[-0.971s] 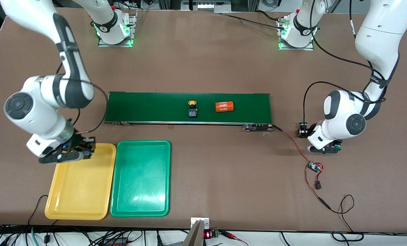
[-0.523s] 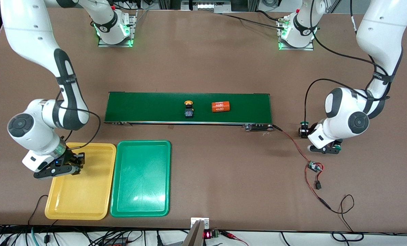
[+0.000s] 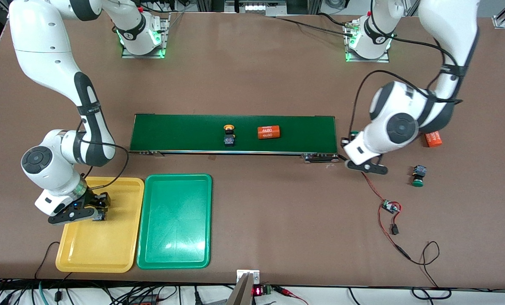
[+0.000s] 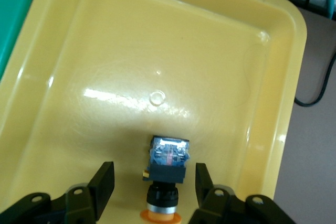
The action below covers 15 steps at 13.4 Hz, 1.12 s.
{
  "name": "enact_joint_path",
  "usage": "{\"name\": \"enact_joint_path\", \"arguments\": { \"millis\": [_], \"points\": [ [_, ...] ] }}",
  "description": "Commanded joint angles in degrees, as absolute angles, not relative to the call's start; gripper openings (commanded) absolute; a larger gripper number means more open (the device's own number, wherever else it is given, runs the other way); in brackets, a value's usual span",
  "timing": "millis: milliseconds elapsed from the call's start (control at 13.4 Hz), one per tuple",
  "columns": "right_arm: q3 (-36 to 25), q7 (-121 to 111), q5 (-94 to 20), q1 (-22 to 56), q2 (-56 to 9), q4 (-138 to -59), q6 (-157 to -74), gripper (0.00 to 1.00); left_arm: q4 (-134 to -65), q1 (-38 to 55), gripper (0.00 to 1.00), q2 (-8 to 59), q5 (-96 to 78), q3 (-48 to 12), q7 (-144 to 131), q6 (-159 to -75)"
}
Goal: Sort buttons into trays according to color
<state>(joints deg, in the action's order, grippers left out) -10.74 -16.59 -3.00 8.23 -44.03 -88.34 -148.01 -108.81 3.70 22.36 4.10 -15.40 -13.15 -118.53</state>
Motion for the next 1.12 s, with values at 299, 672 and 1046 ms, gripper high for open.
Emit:
{"name": "enact_joint_path", "arguments": {
  "millis": [299, 672, 1046],
  "points": [
    [-11.0, -13.0, -3.2, 12.4, -30.6, -97.2, -137.5, 1.0, -110.0, 9.0, 0.0, 24.2, -0.3, -16.7, -21.5, -120.7],
    [-8.8, -2.8, -3.3, 14.0, -20.0, -102.5, -122.7, 1.0, -113.6, 9.0, 0.0, 24.6, -2.0, -18.7, -25.4, -128.2],
    [-4.8, -0.3, -3.3, 14.0, -8.5, -115.8, -124.4, 1.0, -113.6, 8.1, 1.0, 21.6, -2.1, -18.8, -25.2, -127.4]
  ]
}}
